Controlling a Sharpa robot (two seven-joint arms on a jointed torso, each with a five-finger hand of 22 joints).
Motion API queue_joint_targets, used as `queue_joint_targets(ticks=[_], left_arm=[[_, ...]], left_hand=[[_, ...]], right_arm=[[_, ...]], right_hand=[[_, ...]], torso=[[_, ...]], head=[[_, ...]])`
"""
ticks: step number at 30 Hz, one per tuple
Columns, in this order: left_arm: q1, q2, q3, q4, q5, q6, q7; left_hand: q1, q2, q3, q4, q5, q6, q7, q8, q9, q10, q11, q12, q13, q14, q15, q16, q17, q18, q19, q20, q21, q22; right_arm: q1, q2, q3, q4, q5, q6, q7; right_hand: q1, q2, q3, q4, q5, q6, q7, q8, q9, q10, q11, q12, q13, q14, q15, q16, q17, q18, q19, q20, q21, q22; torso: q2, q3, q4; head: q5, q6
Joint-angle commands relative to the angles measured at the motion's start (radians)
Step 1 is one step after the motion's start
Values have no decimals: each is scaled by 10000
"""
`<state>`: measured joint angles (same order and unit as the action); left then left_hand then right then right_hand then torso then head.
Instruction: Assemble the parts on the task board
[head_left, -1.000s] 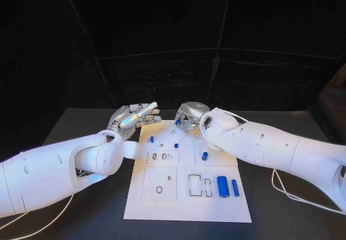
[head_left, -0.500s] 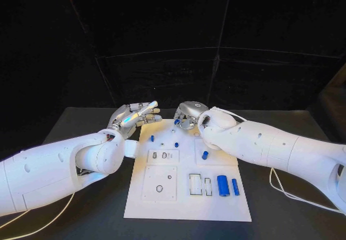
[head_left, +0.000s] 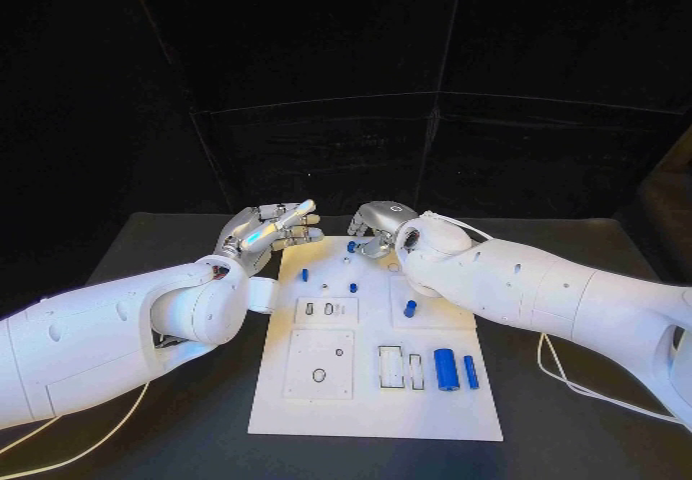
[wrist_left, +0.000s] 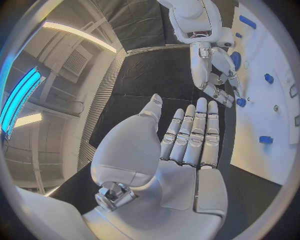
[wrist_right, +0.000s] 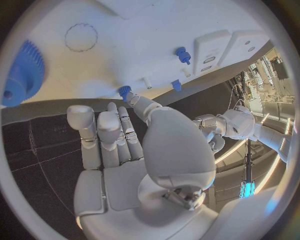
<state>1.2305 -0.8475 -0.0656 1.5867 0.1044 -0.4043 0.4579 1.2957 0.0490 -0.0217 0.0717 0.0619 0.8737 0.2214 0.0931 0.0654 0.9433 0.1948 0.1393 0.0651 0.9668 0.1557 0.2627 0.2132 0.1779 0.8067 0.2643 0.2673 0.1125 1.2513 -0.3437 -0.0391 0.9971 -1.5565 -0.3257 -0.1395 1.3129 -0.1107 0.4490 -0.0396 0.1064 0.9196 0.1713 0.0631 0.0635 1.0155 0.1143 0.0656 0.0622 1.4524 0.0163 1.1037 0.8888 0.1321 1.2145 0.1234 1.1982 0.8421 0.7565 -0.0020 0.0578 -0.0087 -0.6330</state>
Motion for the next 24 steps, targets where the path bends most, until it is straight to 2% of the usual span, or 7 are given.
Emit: queue_joint_targets(ticks=[1, 12, 17, 19, 20, 21, 24], left_arm=[[26, 9, 10, 0, -18, 181, -4], [30, -16, 10, -15, -17, 196, -34], [31, -67, 9, -8, -17, 211, -32], [31, -85, 9, -12, -17, 211, -33], [31, -96, 9, -15, -17, 213, -34], [31, -106, 9, -18, -17, 209, -39], [31, -122, 8, -18, -17, 182, -58]], left_hand=[[55, 13, -74, -2, 10, -87, 187, -52, -7, -92, 3, -47, -11, -36, -12, -43, 9, 50, 9, 37, -51, -16], [55, 13, -74, -2, 10, -87, 187, -52, -7, -92, 3, -47, -11, -36, -12, -43, 9, 50, 9, 37, -51, -16], [55, 13, -74, -2, 10, -87, 187, -52, -7, -92, 3, -47, -11, -36, -12, -43, 9, 50, 9, 37, -51, -16], [55, 33, -85, -3, 10, -98, 187, -63, -8, -110, 6, -54, -13, -51, -7, -57, 13, 49, 5, 40, -61, -24], [55, 33, -85, -3, 10, -98, 187, -63, -8, -110, 6, -54, -13, -51, -7, -57, 13, 49, 5, 40, -61, -24], [55, 33, -85, -3, 10, -98, 187, -63, -8, -110, 6, -54, -13, -51, -7, -57, 13, 49, 5, 40, -61, -24], [55, 33, -85, -3, 10, -98, 187, -63, -8, -110, 6, -54, -13, -51, -7, -57, 13, 49, 5, 40, -61, -24]], right_arm=[[23, 3, 6, 1, -60, -123, -26], [23, -297, 6, 408, 16, -474, 83], [79, -1015, 25, 1111, 402, -597, -38], [127, -1388, 143, 1445, 752, -443, -137], [150, -1664, 214, 1675, 951, -273, -189], [177, -1976, 287, 1923, 1155, -81, -249], [213, -2460, 391, 2257, 1468, 273, -336]], right_hand=[[-6, -77, -173, 25, -35, -220, -24, -8, 11, -187, 4, 72, 25, -27, 52, -52, -73, 89, -64, 4, -72, -95], [71, 29, -360, 123, 30, -65, -41, 75, 60, 176, -77, 479, 66, -10, -13, -82, -127, 69, 37, -44, 0, 10], [58, 69, -386, 243, 182, 213, -4, 163, 92, 739, -120, 821, 115, 89, -42, 132, 136, 8, 249, -70, 207, 332], [-68, 17, -468, 363, 195, 335, 60, 206, 104, 1214, -154, 1037, 189, 164, -69, 327, 377, -41, 400, -91, 369, 601], [-195, -87, -578, 447, 284, 385, 66, 226, 108, 1426, -172, 1131, 229, 206, -77, 445, 522, -71, 488, -99, 463, 757], [-707, -403, -977, 762, 958, 364, 2, 210, 93, 1855, -238, 1334, 339, 255, -117, 600, 697, -100, 586, -125, 570, 913], [-1436, -729, -1835, 1330, 1868, 131, -104, 107, 49, 2702, -393, 1923, 735, 358, -249, 1006, 1209, -174, 821, -237, 838, 1355]], torso=[[0, 7, -5], [0, 12, -17], [-13, 3, -53], [-13, 1, -77], [-16, 1, -102], [-20, 7, -138], [-29, 10, -211]], head=[[8, -1], [27, 1], [-17, 56], [-41, 85], [-57, 106], [-41, 116], [-10, 142]])
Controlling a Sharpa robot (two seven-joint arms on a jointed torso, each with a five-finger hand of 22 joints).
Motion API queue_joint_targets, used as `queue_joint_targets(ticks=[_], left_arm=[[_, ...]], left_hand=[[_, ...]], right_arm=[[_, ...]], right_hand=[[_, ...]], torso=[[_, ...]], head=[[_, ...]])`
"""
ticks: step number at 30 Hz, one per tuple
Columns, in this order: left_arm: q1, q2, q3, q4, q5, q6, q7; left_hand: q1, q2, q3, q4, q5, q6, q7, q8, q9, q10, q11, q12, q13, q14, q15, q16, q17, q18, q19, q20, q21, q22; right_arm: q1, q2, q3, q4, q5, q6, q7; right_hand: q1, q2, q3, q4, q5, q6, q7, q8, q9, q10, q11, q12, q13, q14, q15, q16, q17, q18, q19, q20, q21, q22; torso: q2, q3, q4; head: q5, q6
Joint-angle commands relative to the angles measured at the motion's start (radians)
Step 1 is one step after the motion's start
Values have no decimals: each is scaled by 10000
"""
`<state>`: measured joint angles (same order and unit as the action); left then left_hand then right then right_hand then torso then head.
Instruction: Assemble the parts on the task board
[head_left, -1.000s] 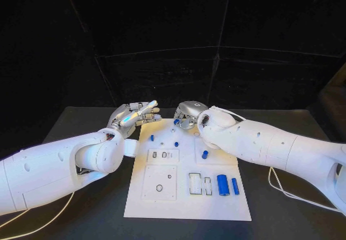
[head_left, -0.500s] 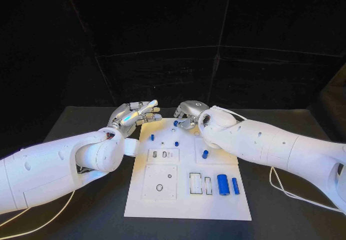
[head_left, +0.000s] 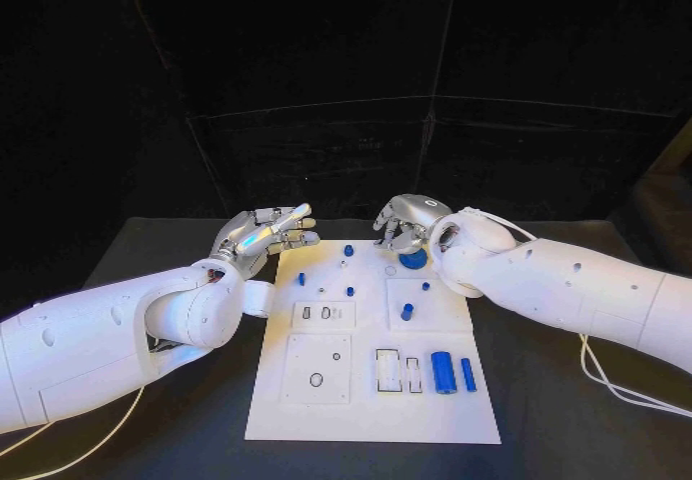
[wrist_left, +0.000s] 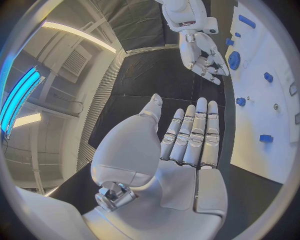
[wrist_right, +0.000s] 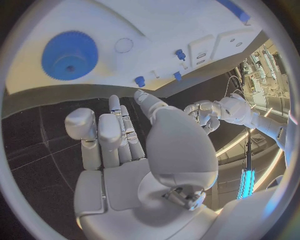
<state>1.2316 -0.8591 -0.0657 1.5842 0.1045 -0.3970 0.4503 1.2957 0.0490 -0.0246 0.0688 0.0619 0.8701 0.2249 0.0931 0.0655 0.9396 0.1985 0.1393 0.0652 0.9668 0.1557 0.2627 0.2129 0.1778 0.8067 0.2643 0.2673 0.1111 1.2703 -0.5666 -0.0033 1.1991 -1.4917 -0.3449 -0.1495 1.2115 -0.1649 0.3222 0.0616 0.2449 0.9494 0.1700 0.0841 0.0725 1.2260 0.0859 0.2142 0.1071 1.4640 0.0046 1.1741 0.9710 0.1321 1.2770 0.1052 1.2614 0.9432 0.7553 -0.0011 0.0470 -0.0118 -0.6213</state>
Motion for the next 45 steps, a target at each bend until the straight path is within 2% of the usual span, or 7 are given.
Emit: queue_joint_targets(ticks=[1, 4, 6, 11, 20, 30, 45], left_arm=[[20, -8, 9, 5, -18, 101, 11], [20, -5, 9, 4, -18, 89, -5], [20, 3, 8, 6, -18, 89, -13], [19, 34, 8, -5, -18, 97, -29], [17, 132, 7, -66, -18, 100, -46], [16, 211, 3, -157, -18, 81, -58], [16, 222, 2, -194, -18, 88, -68]], left_hand=[[55, 33, -57, 25, 10, -62, 151, -63, -8, -73, -31, -54, -13, -51, -7, -57, 16, 50, 5, 40, -61, -9], [57, 38, -58, 24, 11, -62, 150, -64, -7, -73, -31, -54, -12, -52, -7, -59, 17, 50, 5, 40, -63, -10], [57, 39, -59, 23, 11, -61, 150, -64, -7, -73, -31, -53, -12, -52, -7, -59, 18, 51, 6, 40, -63, -10], [59, 41, -60, 21, 11, -61, 150, -64, -7, -73, -31, -53, -12, -49, -8, -59, 19, 52, 12, 40, -61, -10], [63, 45, -62, 18, 11, -59, 149, -65, -6, -74, -32, -52, -11, -47, -9, -59, 22, 54, 22, 39, -57, -9], [74, 54, -65, 9, 13, -62, 151, -69, -6, -81, -31, -55, -11, -57, -8, -68, 24, 56, 39, 40, -51, -8], [85, 63, -66, 1, 13, -67, 152, -74, -6, -88, -29, -57, -12, -67, -6, -76, 25, 55, 48, 41, -49, -8]], right_arm=[[33, -405, 66, 335, 917, 602, -275], [51, -795, 130, 471, 1086, 1027, -425], [61, -1003, 154, 503, 1147, 1295, -550], [73, -1282, 177, 484, 1061, 1695, -720], [73, -1090, 181, 151, 1003, 1980, -549], [64, -658, 176, -318, 886, 2090, -341], [56, -538, 172, -361, 626, 2640, -306]], right_hand=[[-481, -223, -936, 444, 493, -290, -131, -137, -51, 935, -177, 796, 538, 273, -174, 440, 560, -197, 271, -110, 298, 494], [-99, 27, -2160, 758, 301, -553, -192, -100, -30, 1100, -267, 2114, 1690, 355, -258, 925, 1182, -301, 489, -209, 599, 986], [518, 371, -3161, 1153, 257, -691, -237, 37, 0, 428, -211, 3880, 3470, 398, -194, 1358, 1751, -352, 606, -233, 830, 1352], [1342, 426, -3887, 1702, 204, -1025, -124, 246, -10, 406, -162, 8127, 8127, 559, -107, 2266, 3088, -509, 921, -102, 1332, 2237], [1941, 593, -4067, 1929, 305, -1348, 30, 427, -26, 1397, -27, 10843, 11315, 796, -16, 3188, 4527, -714, 1456, 44, 1891, 3329], [2187, 772, -3989, 1794, 425, -1352, 66, 530, -20, 1598, 12, 11282, 11876, 828, 35, 3352, 4794, -715, 1466, 109, 1911, 3351], [2391, 934, -3833, 1604, 406, -1169, 23, 698, 6, 1675, -21, 11440, 12114, 839, 20, 3418, 4902, -721, 1485, 107, 1933, 3394]], torso=[[-18, 7, -122], [-20, 20, -155], [-15, 23, -145], [-9, 17, -119], [-2, 25, -125], [-10, 1, -112], [-9, 3, -114]], head=[[6, 45], [27, 52], [9, 56], [-37, 22], [3, 11], [-23, -11], [50, -48]])
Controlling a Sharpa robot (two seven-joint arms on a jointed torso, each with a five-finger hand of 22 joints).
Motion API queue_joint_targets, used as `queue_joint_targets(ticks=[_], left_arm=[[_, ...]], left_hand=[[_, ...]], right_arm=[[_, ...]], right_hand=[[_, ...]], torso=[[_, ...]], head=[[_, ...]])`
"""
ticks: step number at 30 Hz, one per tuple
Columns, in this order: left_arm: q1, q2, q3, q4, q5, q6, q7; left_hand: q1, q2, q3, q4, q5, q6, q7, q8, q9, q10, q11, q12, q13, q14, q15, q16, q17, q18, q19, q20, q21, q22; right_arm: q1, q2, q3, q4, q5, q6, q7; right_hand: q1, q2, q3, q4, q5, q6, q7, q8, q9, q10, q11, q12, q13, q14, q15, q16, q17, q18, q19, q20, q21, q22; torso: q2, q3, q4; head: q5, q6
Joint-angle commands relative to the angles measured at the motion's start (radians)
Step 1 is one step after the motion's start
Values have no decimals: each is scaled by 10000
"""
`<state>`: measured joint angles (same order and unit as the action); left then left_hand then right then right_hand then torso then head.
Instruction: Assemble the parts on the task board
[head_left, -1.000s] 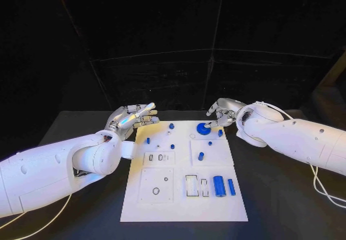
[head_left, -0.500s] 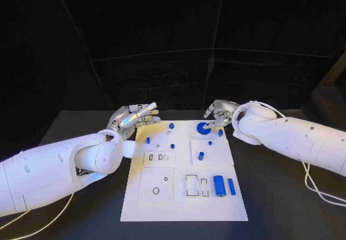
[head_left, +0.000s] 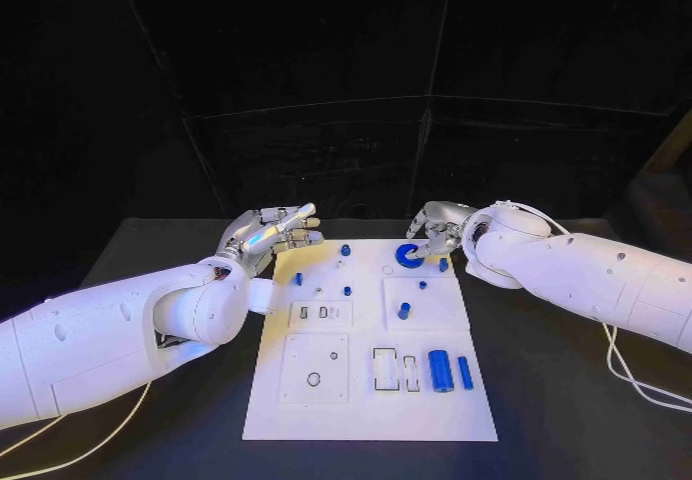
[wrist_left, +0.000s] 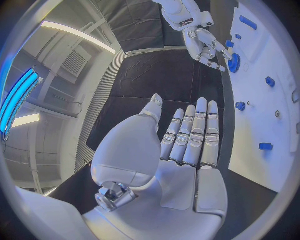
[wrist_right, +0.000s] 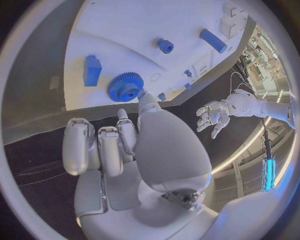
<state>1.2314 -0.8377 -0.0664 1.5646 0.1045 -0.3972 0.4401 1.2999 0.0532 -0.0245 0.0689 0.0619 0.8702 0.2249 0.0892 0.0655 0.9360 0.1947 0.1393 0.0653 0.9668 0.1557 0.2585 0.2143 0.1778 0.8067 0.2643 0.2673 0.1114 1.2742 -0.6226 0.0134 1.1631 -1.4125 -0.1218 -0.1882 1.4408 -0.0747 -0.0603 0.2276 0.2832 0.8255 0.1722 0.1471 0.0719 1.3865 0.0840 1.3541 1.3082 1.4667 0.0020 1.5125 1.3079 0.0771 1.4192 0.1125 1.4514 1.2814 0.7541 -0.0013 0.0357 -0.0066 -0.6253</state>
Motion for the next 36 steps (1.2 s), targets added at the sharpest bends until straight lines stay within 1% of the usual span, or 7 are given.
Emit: queue_joint_targets(ticks=[1, 9, 15, 17, 19, 22, 36], left_arm=[[18, 8, 9, 0, -18, 91, 34], [18, 14, 8, -22, -18, 99, 32], [18, 15, 8, -37, -18, 99, 30], [17, 15, 8, -41, -18, 99, 30], [17, 15, 8, -44, -18, 100, 29], [17, 15, 8, -49, -18, 100, 29], [16, 15, 7, -68, -18, 110, 7]], left_hand=[[43, 21, -67, 0, 13, -68, 152, -36, -6, -52, 8, -57, -13, -67, -6, -34, 12, 55, 48, 40, -49, -11], [43, 21, -67, 0, 13, -68, 152, -36, -6, -52, 8, -57, -13, -67, -6, -34, 12, 55, 48, 40, -49, -11], [54, 27, -70, -10, 13, -69, 152, -39, -5, -56, 9, -58, -12, -74, -5, -40, 14, 55, 57, 41, -48, -12], [54, 27, -70, -10, 13, -69, 152, -39, -5, -56, 9, -58, -12, -74, -5, -40, 14, 55, 57, 41, -48, -12], [54, 27, -70, -10, 13, -69, 152, -39, -5, -56, 9, -58, -12, -74, -5, -40, 14, 55, 57, 41, -48, -12], [54, 27, -70, -10, 13, -69, 152, -39, -5, -56, 9, -58, -12, -74, -5, -40, 14, 55, 57, 41, -48, -12], [66, 30, -74, -21, 13, -70, 151, -41, -5, -59, 9, -57, -12, -79, -4, -46, 17, 54, 63, 42, -47, -13]], right_arm=[[15, 30, 5, -8, -170, 455, 77], [-1, 59, 3, -42, -181, 636, 49], [-5, 74, 2, -65, -182, 670, 23], [-5, 80, 2, -80, -184, 674, 14], [-6, 85, 2, -96, -204, 681, 10], [-9, 90, 2, -111, -235, 696, 8], [-26, 112, 1, -144, -420, 761, 112]], right_hand=[[98, 32, -7, -56, 23, 70, 0, 67, 12, 70, -1, 41, 103, 811, 47, 35, 1534, -172, 64, 33, 34, 12], [111, 50, 13, -86, -17, 117, -8, 102, 16, 95, -9, 77, 155, 819, 42, 60, 1580, -174, 69, 29, 40, 24], [212, 122, 93, -197, -31, 176, -24, 151, 15, 108, -25, 103, 205, 824, 29, 79, 1611, -177, 77, 17, 48, 39], [309, 185, 169, -287, -41, 199, -30, 172, 11, 109, -33, 110, 228, 824, 21, 84, 1619, -177, 77, 10, 49, 40], [419, 258, 294, -402, -262, 224, -35, 195, 3, 107, -41, 109, 251, 825, 13, 94, 1636, -176, 75, 0, 48, 36], [514, 301, 415, -513, -370, 250, -40, 215, -2, 151, -47, 159, 326, 828, 9, 105, 1655, -180, 85, -4, 57, 55], [880, 400, 894, -994, -418, 435, -41, 305, -13, 273, -57, 289, 534, 836, 0, 136, 1713, -184, 95, -15, 64, 72]], torso=[[0, 0, -3], [1, 4, -8], [4, 3, 8], [1, 4, 7], [4, 6, 3], [1, 6, 1], [0, 5, 1]], head=[[12, -13], [6, -50], [-13, -65], [-19, -77], [-20, -79], [-16, -83], [-40, -95]])
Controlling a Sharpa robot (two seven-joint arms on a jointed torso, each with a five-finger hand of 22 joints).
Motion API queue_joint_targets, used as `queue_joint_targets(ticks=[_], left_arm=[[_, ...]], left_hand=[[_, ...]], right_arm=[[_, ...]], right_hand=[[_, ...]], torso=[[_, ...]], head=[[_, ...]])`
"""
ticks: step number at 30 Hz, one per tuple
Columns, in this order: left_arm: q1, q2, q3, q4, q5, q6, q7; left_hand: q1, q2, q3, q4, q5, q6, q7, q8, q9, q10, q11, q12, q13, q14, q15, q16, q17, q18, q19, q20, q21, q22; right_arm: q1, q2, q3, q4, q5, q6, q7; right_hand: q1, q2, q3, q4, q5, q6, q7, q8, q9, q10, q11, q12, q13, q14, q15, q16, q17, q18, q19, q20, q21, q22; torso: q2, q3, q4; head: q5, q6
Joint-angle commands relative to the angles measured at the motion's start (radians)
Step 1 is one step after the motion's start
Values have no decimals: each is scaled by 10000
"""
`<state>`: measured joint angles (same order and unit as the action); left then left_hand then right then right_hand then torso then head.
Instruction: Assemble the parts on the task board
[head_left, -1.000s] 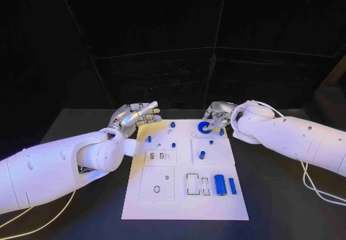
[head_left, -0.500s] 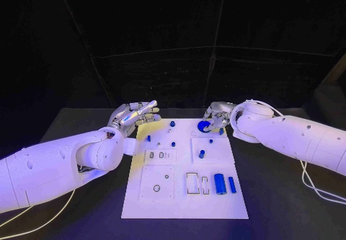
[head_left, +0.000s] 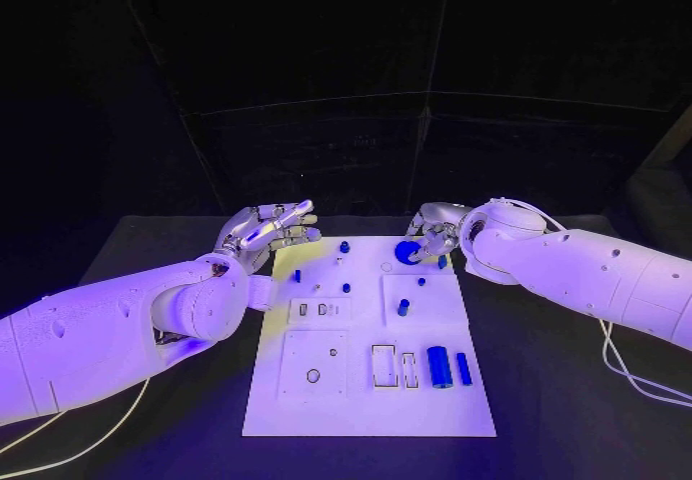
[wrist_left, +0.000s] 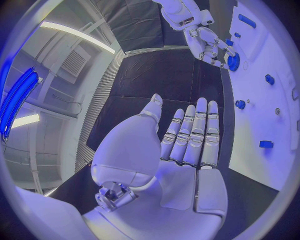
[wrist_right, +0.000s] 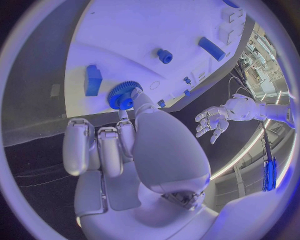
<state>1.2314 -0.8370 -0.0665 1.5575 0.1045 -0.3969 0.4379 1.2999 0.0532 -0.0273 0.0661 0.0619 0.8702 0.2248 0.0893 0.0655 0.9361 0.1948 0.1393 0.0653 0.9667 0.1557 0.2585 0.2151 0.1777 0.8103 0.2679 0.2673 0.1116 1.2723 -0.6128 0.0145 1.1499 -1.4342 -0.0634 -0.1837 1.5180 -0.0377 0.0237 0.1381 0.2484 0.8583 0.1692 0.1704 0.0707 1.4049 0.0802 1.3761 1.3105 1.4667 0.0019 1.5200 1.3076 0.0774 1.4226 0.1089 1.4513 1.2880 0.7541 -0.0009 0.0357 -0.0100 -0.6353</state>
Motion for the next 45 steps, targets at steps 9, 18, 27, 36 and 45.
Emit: queue_joint_targets(ticks=[9, 18, 27, 36, 45], left_arm=[[16, 4, 8, 9, -19, 107, 19], [16, -14, 8, 21, -19, 108, 11], [16, -31, 8, 29, -19, 113, 4], [16, -48, 8, 30, -19, 110, 7], [17, -34, 8, 25, -19, 100, 13]], left_hand=[[66, 30, -45, 7, 13, -70, 151, -42, -5, -59, 8, -57, -11, -79, -4, -47, 8, 55, 27, 6, -47, -15], [66, 30, -45, 7, 13, -70, 151, -42, -5, -59, 8, -57, -11, -79, -4, -47, 8, 55, 27, 6, -47, -15], [66, 30, -45, 7, 13, -70, 151, -42, -5, -59, 8, -57, -11, -79, -4, -47, 8, 55, 27, 6, -47, -15], [66, 30, -45, 7, 13, -70, 151, -42, -5, -59, 8, -57, -11, -79, -4, -47, 8, 55, 27, 6, -47, -15], [66, 30, -45, 7, 13, -70, 151, -42, -5, -59, 8, -57, -11, -79, -4, -47, 8, 55, 27, 6, -47, -15]], right_arm=[[-46, 48, -11, 29, -545, -264, 101], [-63, 14, -11, 195, -670, -1138, 207], [-74, -123, -9, 988, -803, -2218, 178], [-72, 224, -2, 1652, -1299, -2750, 123], [-117, 1203, -48, 1139, -1660, -2591, -15]], right_hand=[[137, 277, 720, -349, -378, 694, -90, 234, 9, 332, -91, 325, 830, 844, -48, 84, 1760, -207, 127, -16, 114, 118], [-124, 383, 1212, -393, -311, 1366, -316, 360, 24, 553, -279, 555, 1104, 852, -204, 96, 1787, -224, 188, -157, 155, 211], [-446, 272, 1502, -403, -96, 1503, -371, 256, -18, 591, -339, 568, 1151, 852, -274, 92, 1780, -236, 224, -256, 173, 257], [-674, 48, 1562, -400, -81, 1512, -366, 166, -34, 580, -335, 537, 1139, 857, -277, 100, 1798, -243, 246, -269, 183, 287], [-687, 40, 1585, -405, -93, 1514, -368, 153, -35, 579, -336, 534, 1139, 855, -277, 94, 1787, -242, 244, -270, 180, 281]], torso=[[-2, 1, 3], [-3, -5, 5], [-5, -9, 2], [0, -5, 11], [3, 0, 19]], head=[[-28, -20], [-27, -36], [16, -26], [63, -13], [118, -36]])
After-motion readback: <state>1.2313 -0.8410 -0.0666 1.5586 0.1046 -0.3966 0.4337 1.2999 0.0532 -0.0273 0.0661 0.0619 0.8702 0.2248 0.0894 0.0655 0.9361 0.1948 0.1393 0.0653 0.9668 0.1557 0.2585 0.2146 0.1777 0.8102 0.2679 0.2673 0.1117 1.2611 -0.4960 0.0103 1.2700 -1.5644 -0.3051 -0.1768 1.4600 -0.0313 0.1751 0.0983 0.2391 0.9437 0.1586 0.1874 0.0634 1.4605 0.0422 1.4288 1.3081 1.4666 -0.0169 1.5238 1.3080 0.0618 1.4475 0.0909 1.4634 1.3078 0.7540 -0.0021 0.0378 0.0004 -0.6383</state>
